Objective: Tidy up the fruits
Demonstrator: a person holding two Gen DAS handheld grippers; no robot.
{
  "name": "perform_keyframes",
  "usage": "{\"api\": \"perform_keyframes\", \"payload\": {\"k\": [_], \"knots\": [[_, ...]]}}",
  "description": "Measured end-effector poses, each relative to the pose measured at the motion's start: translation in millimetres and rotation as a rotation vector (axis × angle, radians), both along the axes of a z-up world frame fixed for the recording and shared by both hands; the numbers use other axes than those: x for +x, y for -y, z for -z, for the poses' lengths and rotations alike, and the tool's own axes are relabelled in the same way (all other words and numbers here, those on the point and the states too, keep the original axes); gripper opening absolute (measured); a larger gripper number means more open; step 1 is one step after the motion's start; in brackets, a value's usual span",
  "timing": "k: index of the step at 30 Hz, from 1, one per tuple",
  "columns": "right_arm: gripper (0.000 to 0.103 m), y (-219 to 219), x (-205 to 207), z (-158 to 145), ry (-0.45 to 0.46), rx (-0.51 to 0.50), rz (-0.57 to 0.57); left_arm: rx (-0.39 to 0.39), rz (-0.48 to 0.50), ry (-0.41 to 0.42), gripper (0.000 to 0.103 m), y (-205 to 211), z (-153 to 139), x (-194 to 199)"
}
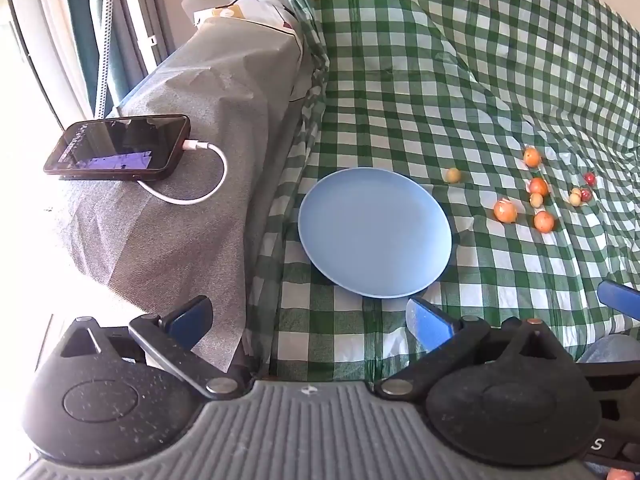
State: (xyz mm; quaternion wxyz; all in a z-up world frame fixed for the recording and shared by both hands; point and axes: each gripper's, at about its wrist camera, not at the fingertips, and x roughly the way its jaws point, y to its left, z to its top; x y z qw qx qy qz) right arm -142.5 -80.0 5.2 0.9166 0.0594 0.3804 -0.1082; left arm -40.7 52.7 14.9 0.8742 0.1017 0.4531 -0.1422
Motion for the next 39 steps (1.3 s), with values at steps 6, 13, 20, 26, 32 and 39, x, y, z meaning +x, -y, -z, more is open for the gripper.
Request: {"api": "perform_keyframes", "payload": {"k": [6,13,20,26,32,39], "knots": [[0.102,-3,1,-1,0.002,-0.003,0.007,0.012,0.004,0.007,0.103,-2,1,-1],[0.102,-12,-1,-4,0.007,-0.008,-0.004,0.018,0.008,0.006,0.103,-5,2,-1],[0.102,-5,1,-1,0.021,0.022,-0.007,0.026,0.01,0.007,0.103,-7,3,-2],[0.102,-5,-1,-2,0.01,0.006,-0.004,0.036,0.014,0.011,0.103,-6,3,-2],[0.102,-5,1,-1,-0.013,-0.01,-0.006,0.036,0.016,0.009,0.103,-6,3,-2],[0.102,-5,1,-1,-0.012,-0.009,-0.005,0.04,0.02,0.009,0.103,-6,4,-3]]}}
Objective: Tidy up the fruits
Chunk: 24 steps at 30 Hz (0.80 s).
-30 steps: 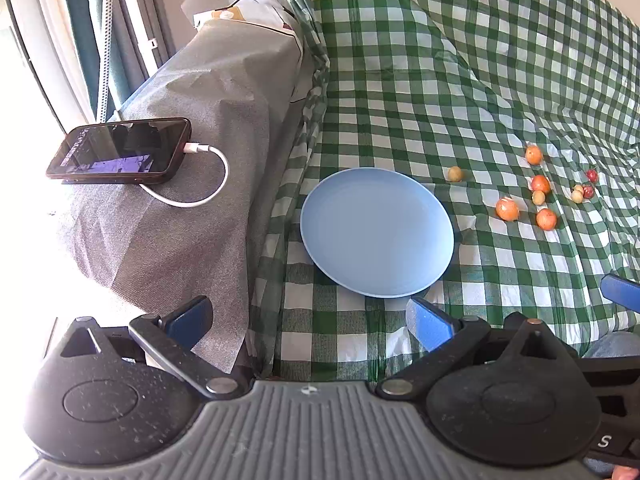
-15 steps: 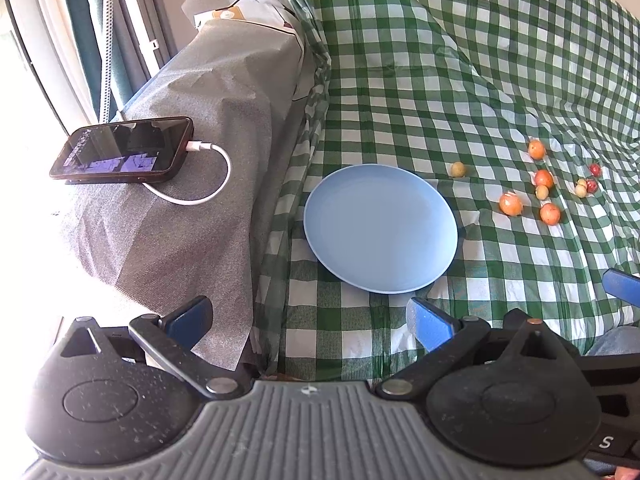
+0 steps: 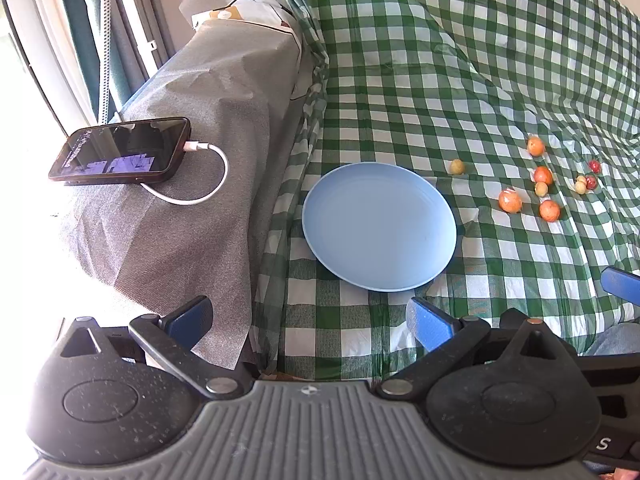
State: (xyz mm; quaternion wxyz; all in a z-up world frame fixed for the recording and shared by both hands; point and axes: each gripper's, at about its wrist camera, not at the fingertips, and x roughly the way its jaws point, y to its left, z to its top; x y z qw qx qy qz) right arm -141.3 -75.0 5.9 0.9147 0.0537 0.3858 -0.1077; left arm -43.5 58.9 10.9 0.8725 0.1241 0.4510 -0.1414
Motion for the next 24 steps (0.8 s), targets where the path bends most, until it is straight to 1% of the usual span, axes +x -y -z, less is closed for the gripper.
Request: {"api": "perform_keyframes", "payload": {"k": [5,6,10,14,16,18,20,22,23,24], "knots": [[0.102,0,0,0,-0.015,-0.001,0.0,0.007,0.0,-0.002,0.103,0,0,0],[0.102,-1,1,2,-0.016,-0.018,0.0,0.009,0.001,-0.001,0.103,1,0,0],[0.102,-2,1,4,-0.004,-0.016,-0.002,0.02,0.003,-0.005,0.103,3,1,1],[0.102,-3,3,6,-0.025,-0.025,0.001,0.036,0.011,-0.01,0.103,7,3,4],[0.102,6,3,6,-0.048,0.012,0.008,0.046,0.013,-0.014,0.103,10,5,6],[0.102,11,3,9,-0.07,0.033,0.024,0.057,0.016,-0.02,0.103,15,7,9],[0.102,17,3,13,-0.067,0.049,0.042,0.071,0.021,-0.028,0.103,21,11,13],[0.102,28,2,23,-0.036,0.051,0.08,0.088,0.037,-0.037,0.103,31,15,18],[0.102,32,1,26,-0.035,0.057,0.098,0.094,0.048,-0.041,0.103,37,17,21],[0.102,41,2,32,-0.015,0.055,0.135,0.095,0.058,-0.042,0.103,44,18,24]]}}
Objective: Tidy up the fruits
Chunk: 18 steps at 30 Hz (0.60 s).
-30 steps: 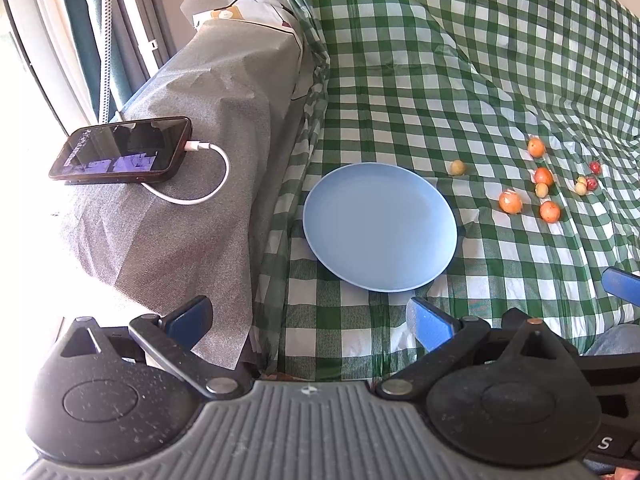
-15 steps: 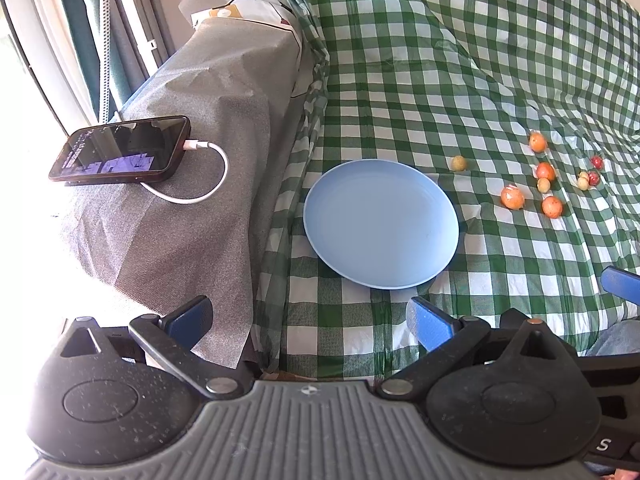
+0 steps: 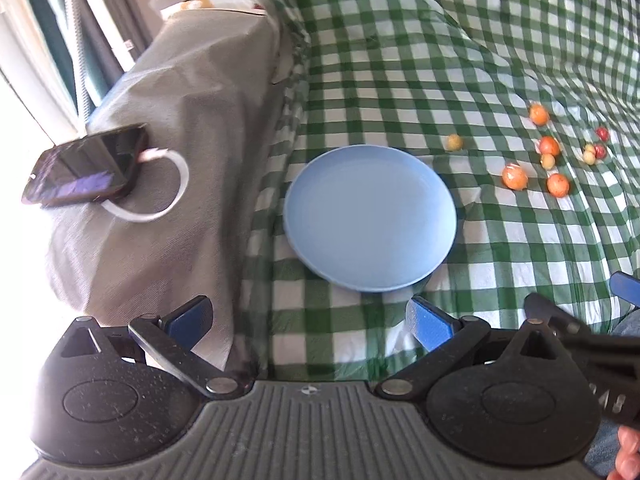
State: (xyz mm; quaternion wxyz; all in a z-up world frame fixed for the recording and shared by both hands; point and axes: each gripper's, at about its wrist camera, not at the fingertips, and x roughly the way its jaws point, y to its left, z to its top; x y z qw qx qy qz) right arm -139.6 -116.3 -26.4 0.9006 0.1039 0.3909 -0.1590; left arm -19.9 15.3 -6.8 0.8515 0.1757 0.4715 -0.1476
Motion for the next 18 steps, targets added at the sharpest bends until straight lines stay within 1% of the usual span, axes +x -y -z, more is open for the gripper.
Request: {"api": "perform_keyframes", "payload": {"k": [2,3,4,7,8,9,11,14,17,18], "knots": [[0.102,14,0,8,0.016,0.003,0.059,-0.011,0.029,-0.011,0.103,16,1,9],[0.102,26,-1,16,0.046,-0.018,0.109,-0.025,0.048,-0.027,0.103,26,2,14],[0.102,37,-2,21,0.055,-0.021,0.15,-0.044,0.067,-0.044,0.103,36,3,20],[0.102,69,-6,40,0.091,-0.037,0.232,-0.069,0.11,-0.071,0.103,73,10,39],[0.102,83,-6,49,0.093,-0.036,0.261,-0.071,0.133,-0.071,0.103,88,14,45],[0.102,98,0,58,0.092,-0.005,0.28,-0.065,0.159,-0.071,0.103,103,19,51],[0.102,127,9,76,0.105,-0.012,0.307,-0.059,0.226,-0.072,0.103,136,31,62],[0.102,165,27,105,0.113,-0.043,0.295,-0.049,0.324,-0.063,0.103,181,57,72],[0.102,191,44,130,0.084,-0.1,0.241,-0.042,0.401,-0.042,0.103,217,83,81],[0.099,196,51,140,0.083,-0.116,0.211,-0.033,0.425,-0.038,0.103,229,92,85]]}}
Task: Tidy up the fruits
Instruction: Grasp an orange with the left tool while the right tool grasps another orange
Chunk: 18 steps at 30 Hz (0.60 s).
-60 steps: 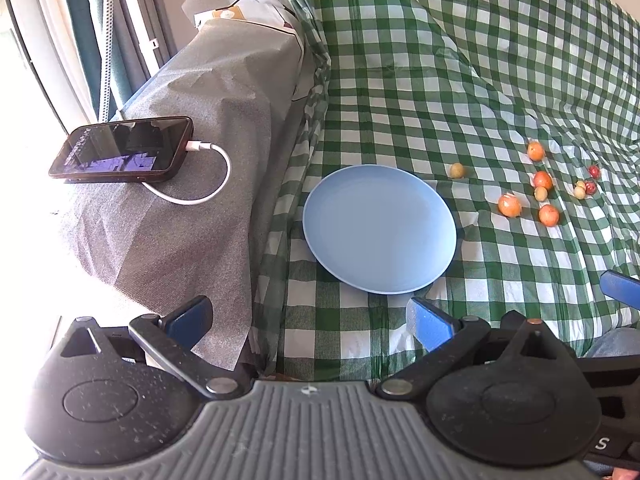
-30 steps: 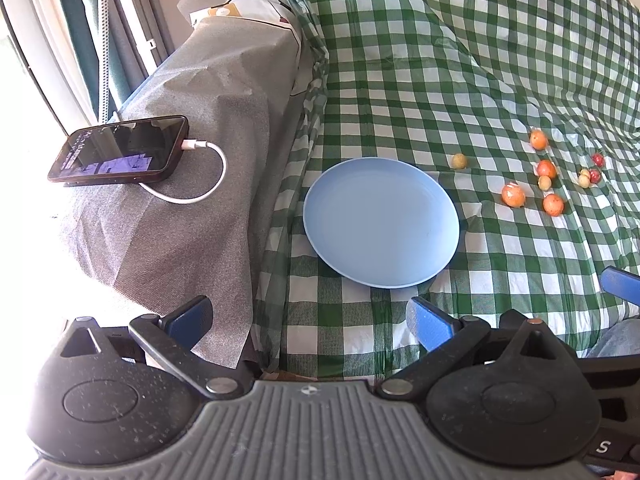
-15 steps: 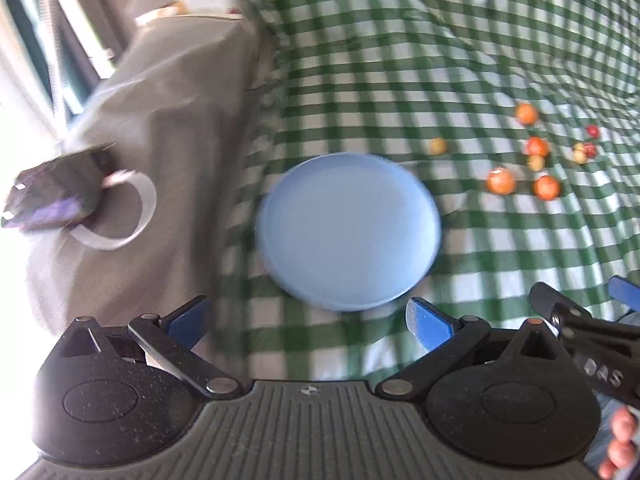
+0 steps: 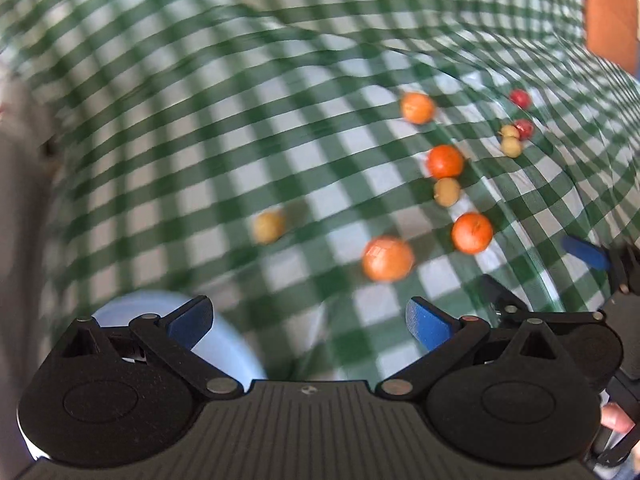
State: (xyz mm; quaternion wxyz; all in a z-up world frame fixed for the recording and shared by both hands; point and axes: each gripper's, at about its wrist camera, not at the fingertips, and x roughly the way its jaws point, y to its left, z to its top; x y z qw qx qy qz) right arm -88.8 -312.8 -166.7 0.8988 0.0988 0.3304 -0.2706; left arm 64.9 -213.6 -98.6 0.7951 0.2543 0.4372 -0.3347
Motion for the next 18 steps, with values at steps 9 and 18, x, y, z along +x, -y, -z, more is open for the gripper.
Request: {"api": "perform_keyframes", "payload": {"k": [9,18], "knots": [[0.072,43,32,33,0.051,0.003,-0.166,0.033,0.195,-0.066,0.101,62,49,17],[0.036,33,30,24,0.068,-0.079,-0.165,-0.008,0.118,-0.147,0.045,58,36,19]]}}
